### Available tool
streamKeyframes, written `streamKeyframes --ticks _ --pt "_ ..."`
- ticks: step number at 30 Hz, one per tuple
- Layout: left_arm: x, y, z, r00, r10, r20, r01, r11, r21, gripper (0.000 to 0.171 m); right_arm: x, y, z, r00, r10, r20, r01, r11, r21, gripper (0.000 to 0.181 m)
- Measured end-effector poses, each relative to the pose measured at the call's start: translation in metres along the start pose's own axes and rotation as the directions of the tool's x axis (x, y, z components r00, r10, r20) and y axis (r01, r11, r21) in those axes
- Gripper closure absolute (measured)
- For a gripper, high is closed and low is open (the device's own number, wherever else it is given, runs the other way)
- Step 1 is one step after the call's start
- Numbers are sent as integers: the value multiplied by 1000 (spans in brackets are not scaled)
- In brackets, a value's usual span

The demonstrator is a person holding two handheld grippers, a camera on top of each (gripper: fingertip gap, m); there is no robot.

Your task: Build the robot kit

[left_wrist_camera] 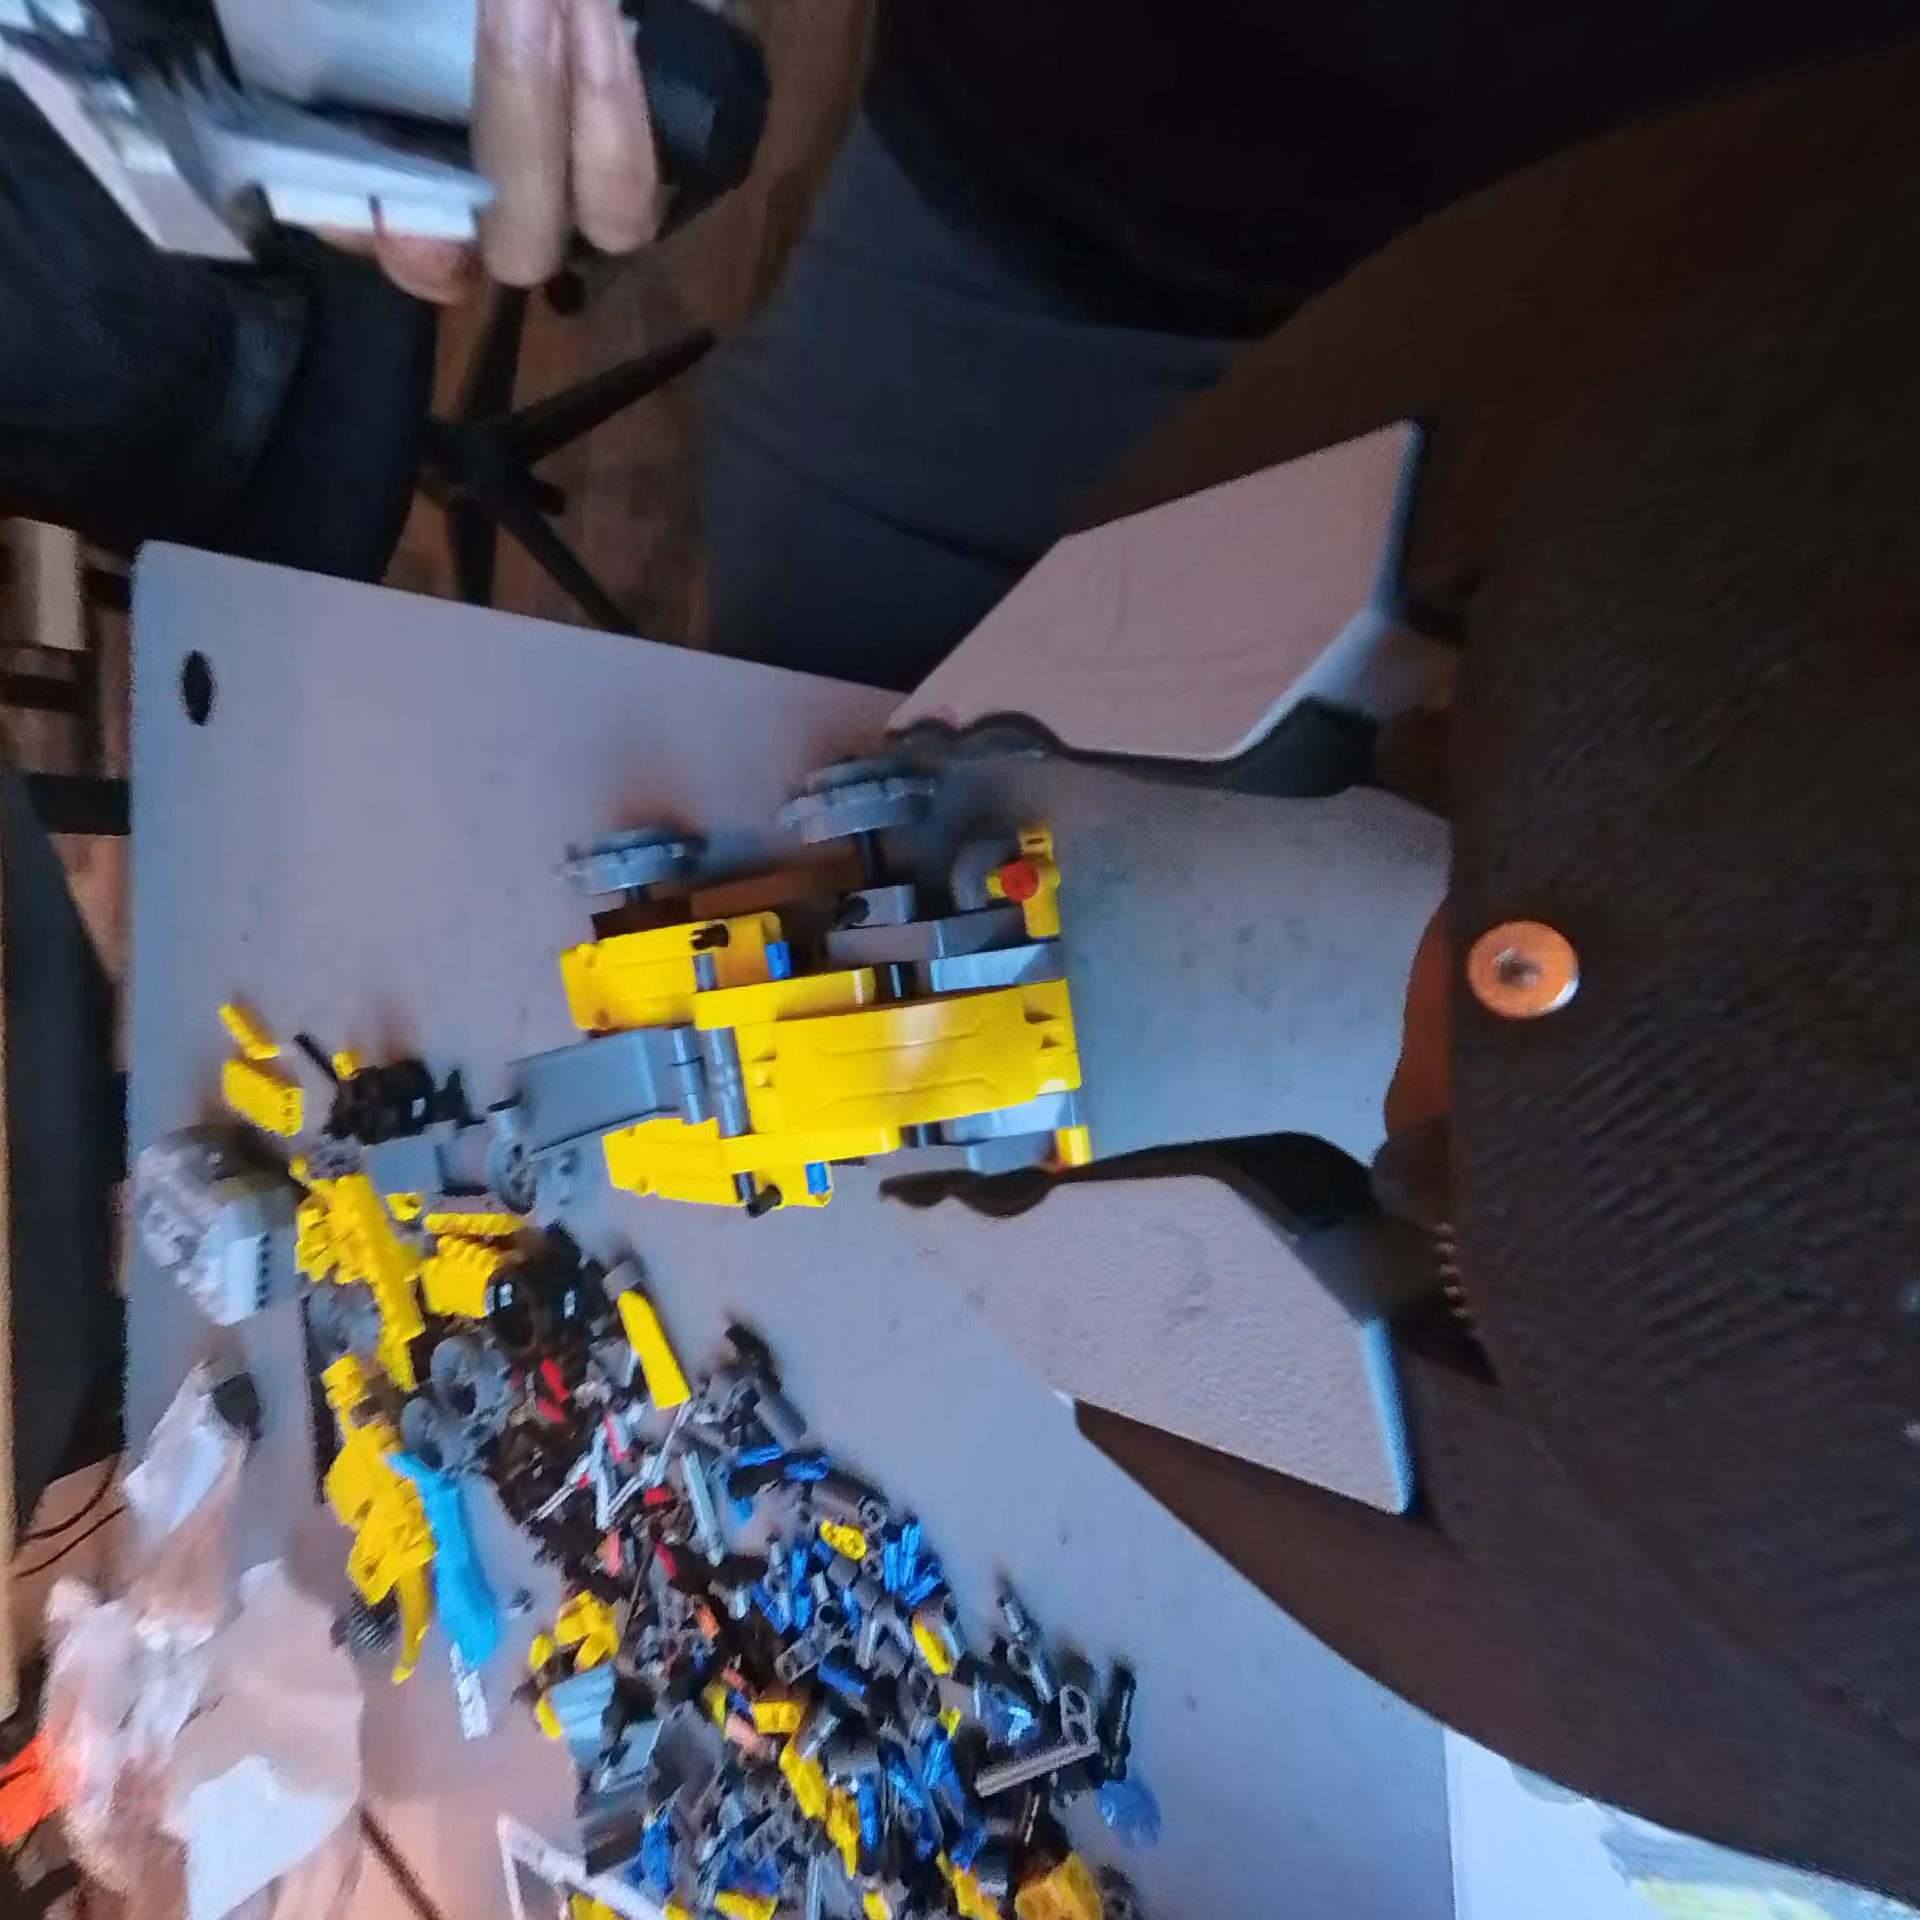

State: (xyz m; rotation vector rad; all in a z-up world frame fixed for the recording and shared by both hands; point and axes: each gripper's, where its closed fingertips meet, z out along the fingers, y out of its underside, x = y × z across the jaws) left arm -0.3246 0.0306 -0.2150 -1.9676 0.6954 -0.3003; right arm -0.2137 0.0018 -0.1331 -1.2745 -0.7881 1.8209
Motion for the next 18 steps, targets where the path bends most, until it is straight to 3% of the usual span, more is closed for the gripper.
streamKeyframes --ticks 2,5,12,16,18 --pt "-1 7 6 1000 -12 -19 11 999 -40 93 20 14 0 958 -213 -189 195 974 -111 175" --pt "0 11 12 996 -47 -76 41 997 -70 95 45 36 3 823 -449 -348 361 886 -291 176" --pt "-4 9 22 991 -38 -130 28 996 -80 96 74 83 23 697 -599 -394 415 785 -460 175" --pt "-12 5 18 993 -10 -119 4 999 -48 100 84 83 25 689 -585 -427 397 798 -453 175" --pt "-15 12 19 993 -9 -118 -2 996 -85 96 83 83 28 684 -596 -420 411 791 -454 175"
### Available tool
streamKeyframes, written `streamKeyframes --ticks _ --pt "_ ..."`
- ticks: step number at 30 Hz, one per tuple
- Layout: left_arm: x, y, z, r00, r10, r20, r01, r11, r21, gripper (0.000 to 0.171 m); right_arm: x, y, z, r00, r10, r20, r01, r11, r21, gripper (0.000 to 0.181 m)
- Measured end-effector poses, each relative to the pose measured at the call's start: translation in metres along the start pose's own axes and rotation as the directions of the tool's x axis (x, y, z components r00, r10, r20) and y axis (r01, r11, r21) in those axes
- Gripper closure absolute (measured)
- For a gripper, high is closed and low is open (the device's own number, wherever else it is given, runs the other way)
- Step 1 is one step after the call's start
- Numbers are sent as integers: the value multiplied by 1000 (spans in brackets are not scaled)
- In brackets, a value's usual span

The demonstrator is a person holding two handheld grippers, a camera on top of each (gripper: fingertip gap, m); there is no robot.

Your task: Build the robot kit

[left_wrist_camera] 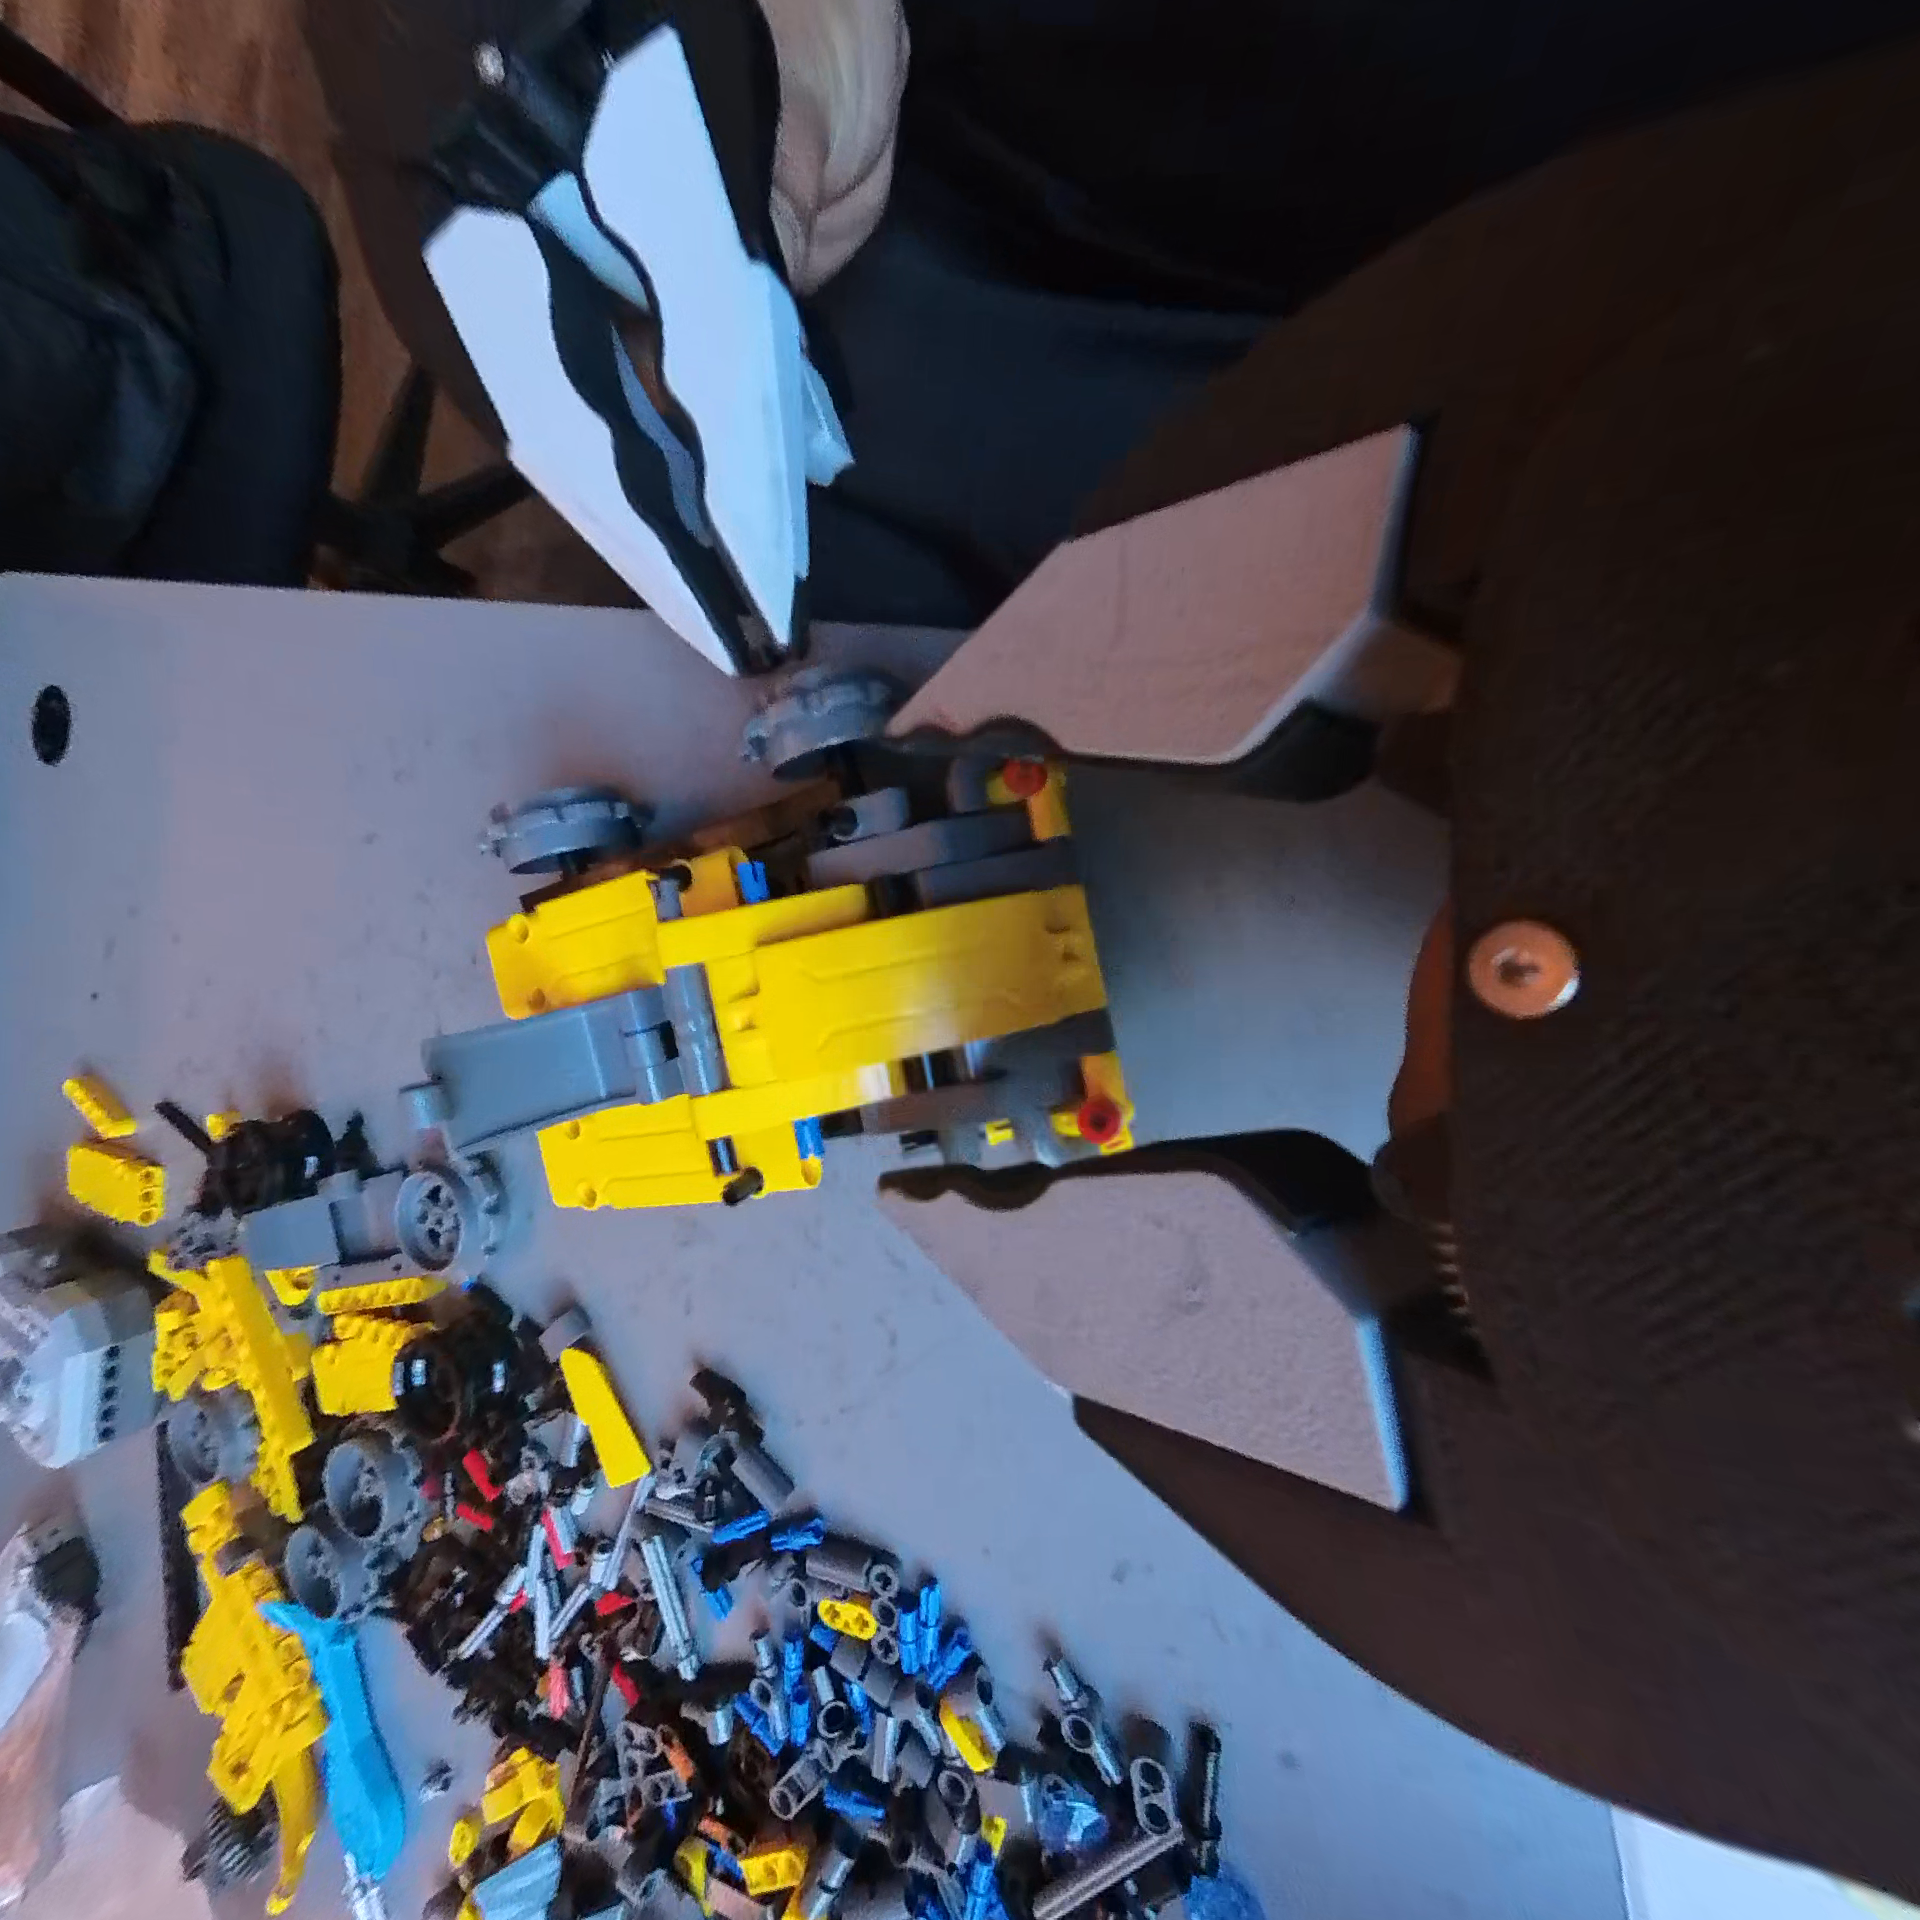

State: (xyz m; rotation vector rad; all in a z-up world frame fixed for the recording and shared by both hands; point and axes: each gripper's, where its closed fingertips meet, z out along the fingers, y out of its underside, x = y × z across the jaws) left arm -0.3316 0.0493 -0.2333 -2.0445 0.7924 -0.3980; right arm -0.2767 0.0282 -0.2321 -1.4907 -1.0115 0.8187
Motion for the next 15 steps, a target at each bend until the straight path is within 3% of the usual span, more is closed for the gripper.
streamKeyframes --ticks 15 --pt "2 8 16 998 -57 -37 55 996 -68 88 -2 5 0 997 -71 -25 70 997 -17 175"
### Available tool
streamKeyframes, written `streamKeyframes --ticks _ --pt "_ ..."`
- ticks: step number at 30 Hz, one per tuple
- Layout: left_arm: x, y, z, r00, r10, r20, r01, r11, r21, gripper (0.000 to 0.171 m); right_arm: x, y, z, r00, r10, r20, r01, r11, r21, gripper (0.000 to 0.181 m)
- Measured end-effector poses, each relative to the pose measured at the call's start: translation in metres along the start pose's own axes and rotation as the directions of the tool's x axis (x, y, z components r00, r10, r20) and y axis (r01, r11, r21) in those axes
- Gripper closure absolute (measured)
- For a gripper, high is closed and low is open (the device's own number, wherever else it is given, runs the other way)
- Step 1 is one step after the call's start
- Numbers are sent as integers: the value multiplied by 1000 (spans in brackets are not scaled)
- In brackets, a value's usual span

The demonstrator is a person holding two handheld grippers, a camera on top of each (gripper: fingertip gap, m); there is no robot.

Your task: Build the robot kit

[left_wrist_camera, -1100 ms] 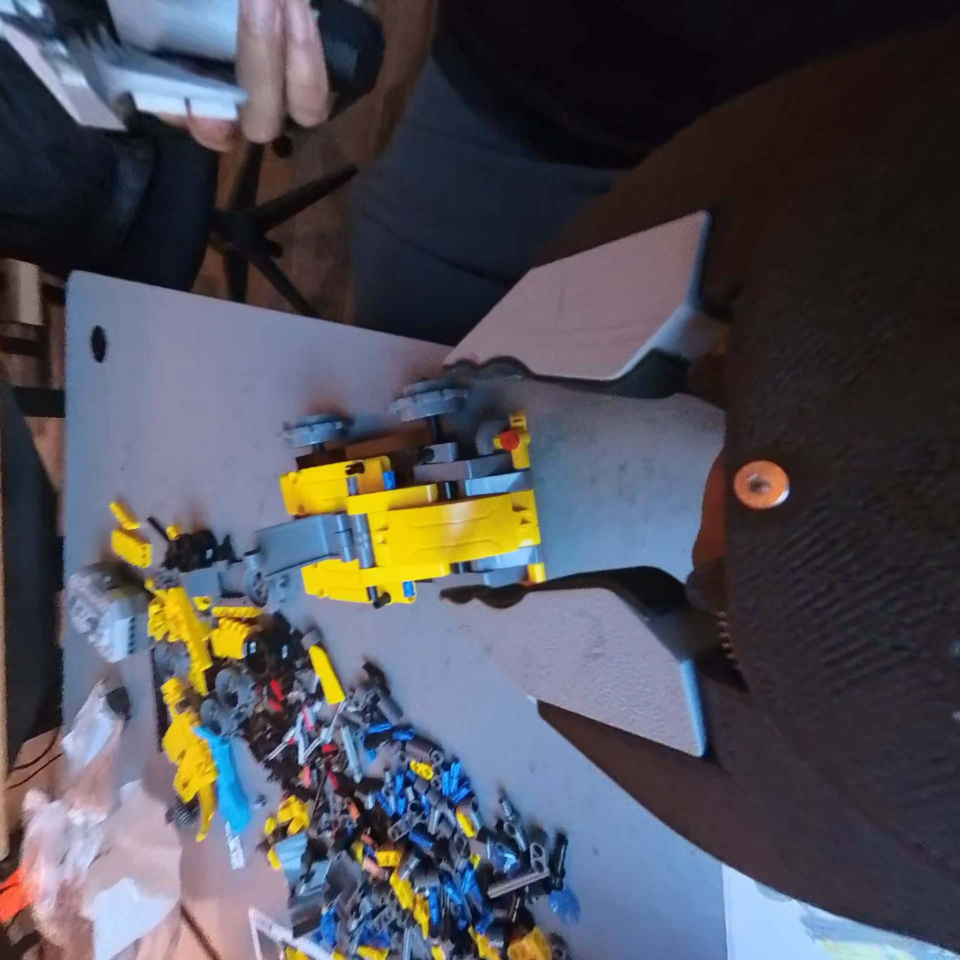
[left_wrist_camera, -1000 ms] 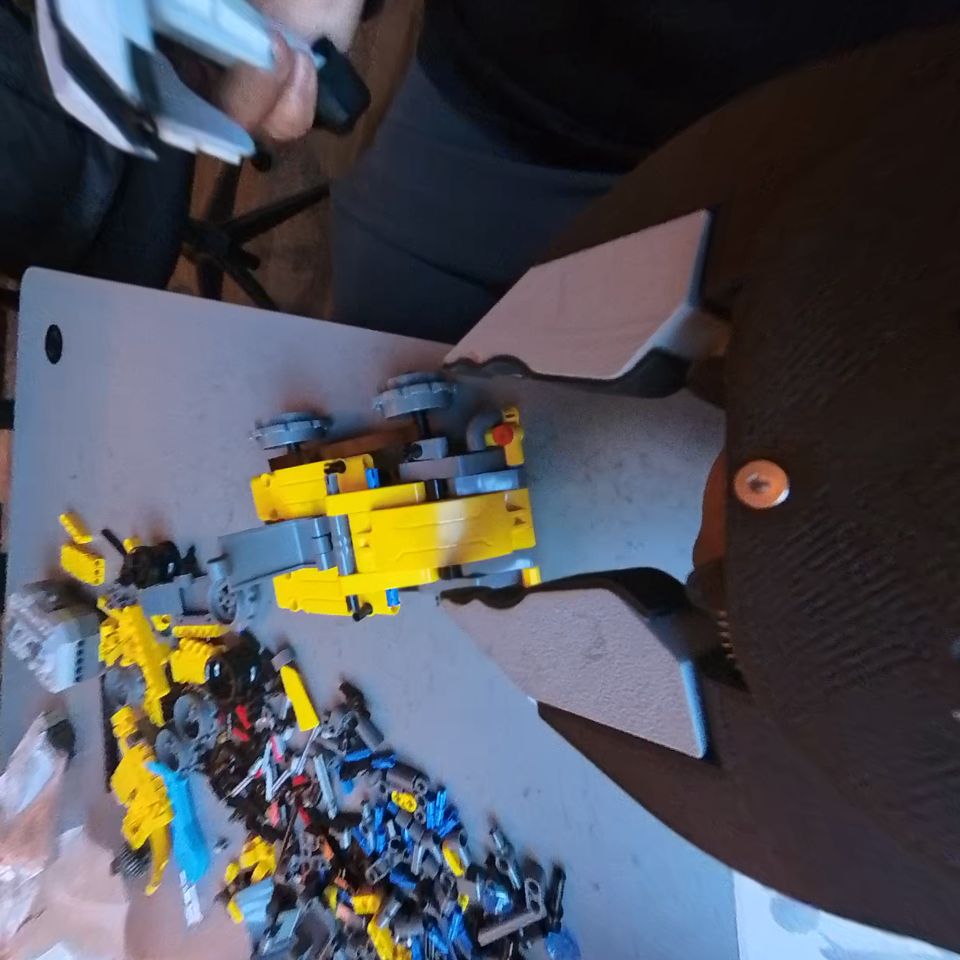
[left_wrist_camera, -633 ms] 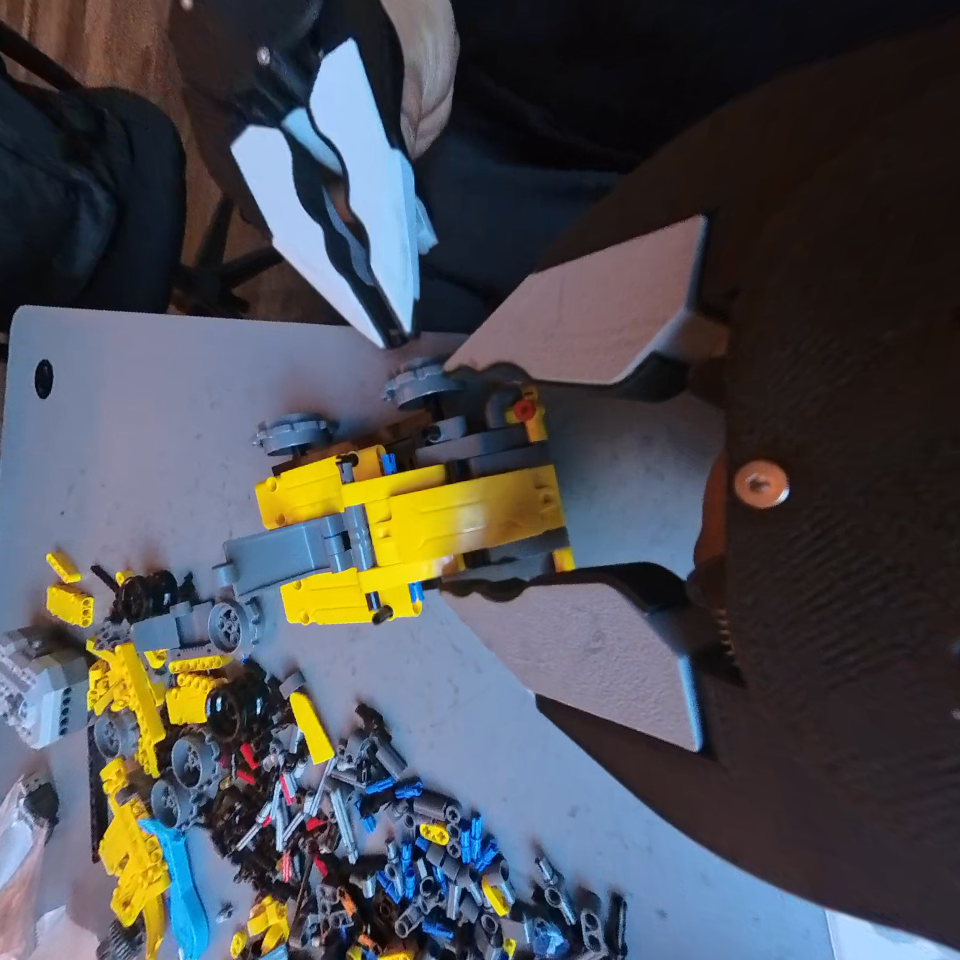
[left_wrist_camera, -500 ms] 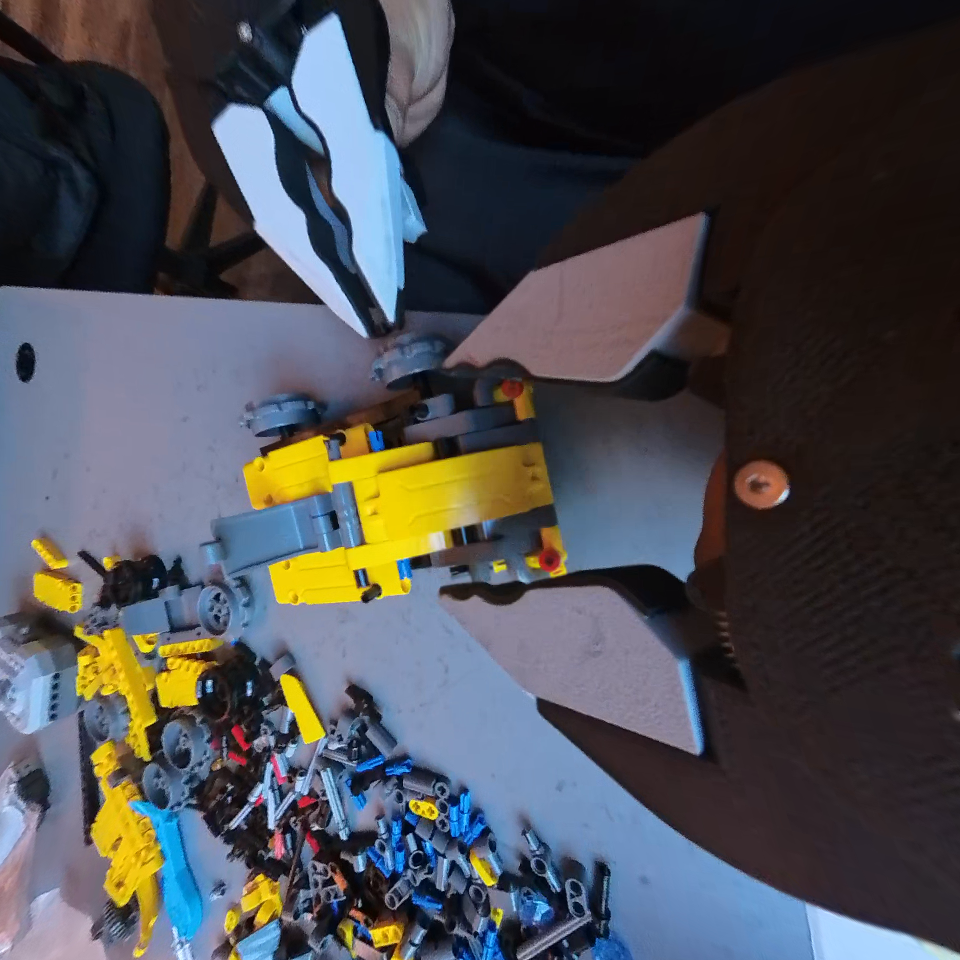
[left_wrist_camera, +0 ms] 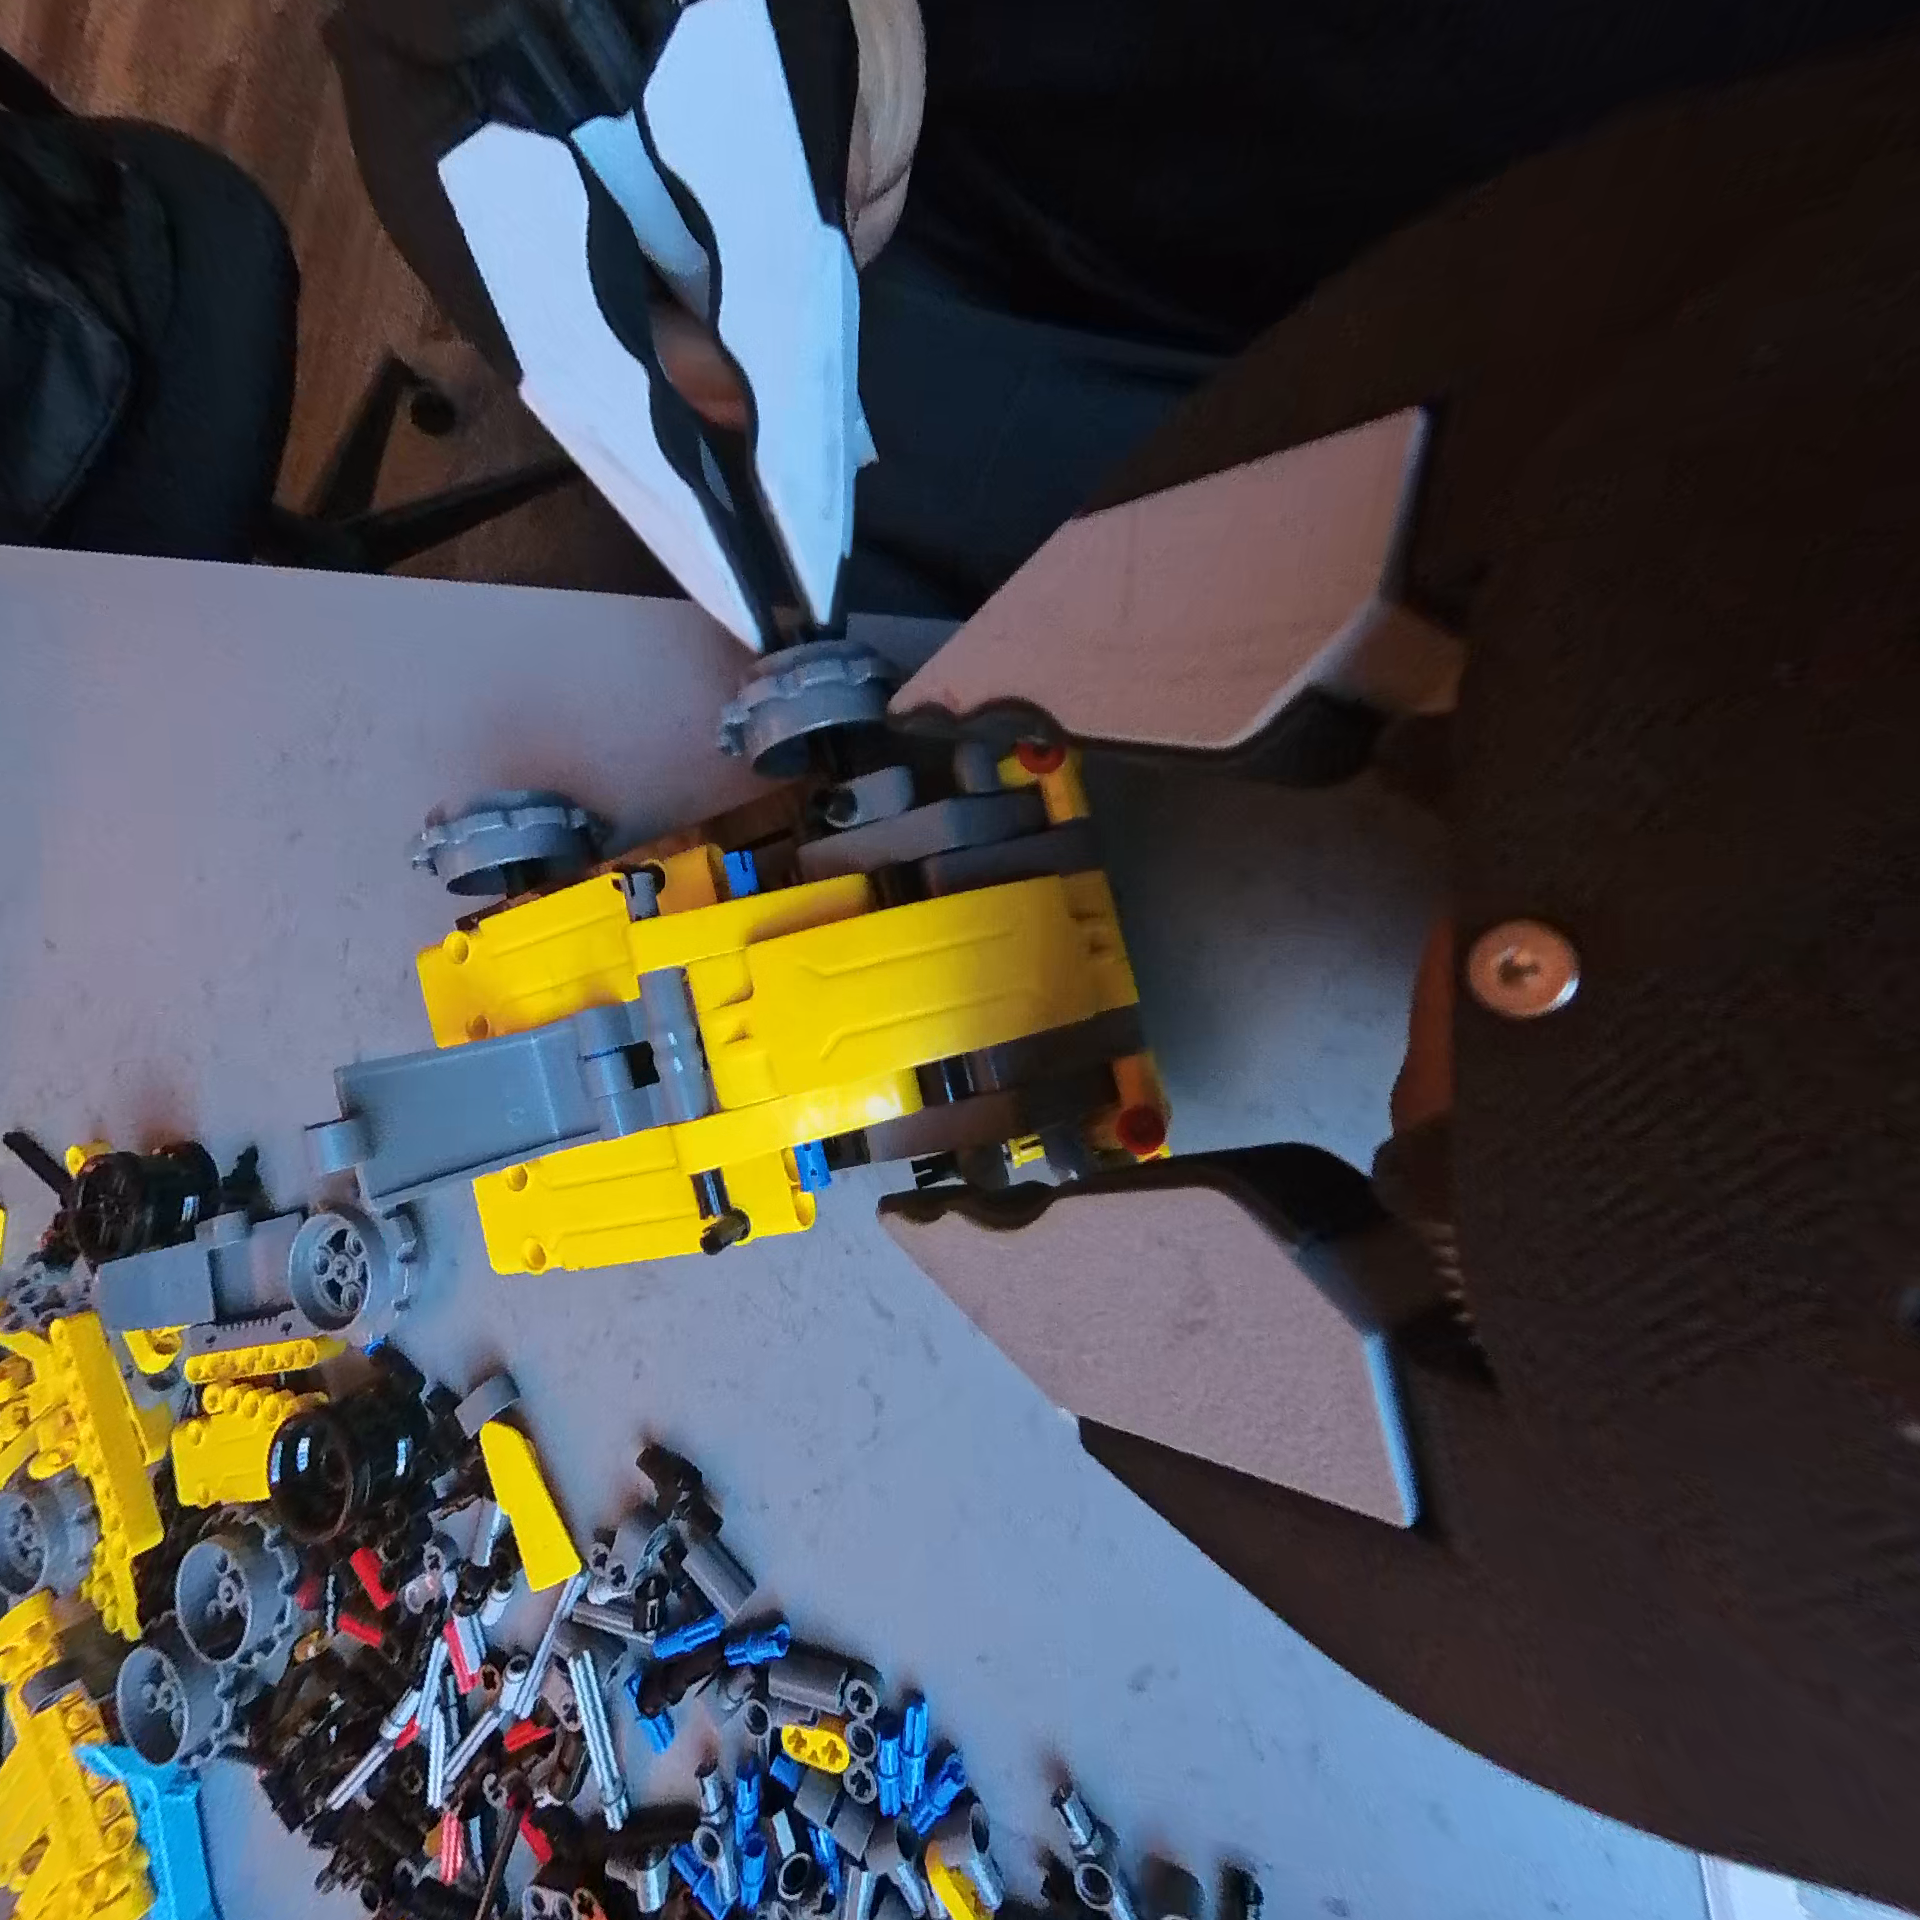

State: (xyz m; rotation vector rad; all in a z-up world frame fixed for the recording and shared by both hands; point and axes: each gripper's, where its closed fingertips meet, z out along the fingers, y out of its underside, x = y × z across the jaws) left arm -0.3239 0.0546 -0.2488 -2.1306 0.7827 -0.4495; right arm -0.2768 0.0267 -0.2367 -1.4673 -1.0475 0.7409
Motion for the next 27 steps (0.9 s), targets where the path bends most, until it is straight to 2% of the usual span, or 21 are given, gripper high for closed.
streamKeyframes --ticks 6,8,27 --pt "0 0 0 1000 -4 -1 4 1000 0 89 6 2 -1 1000 20 -15 -20 1000 -1 175" --pt "-3 0 0 1000 -12 13 12 1000 4 95 5 1 -1 1000 9 -14 -9 1000 2 175" --pt "-2 -1 0 1000 -6 8 6 1000 4 96 1 3 2 1000 -5 -10 5 1000 10 174"
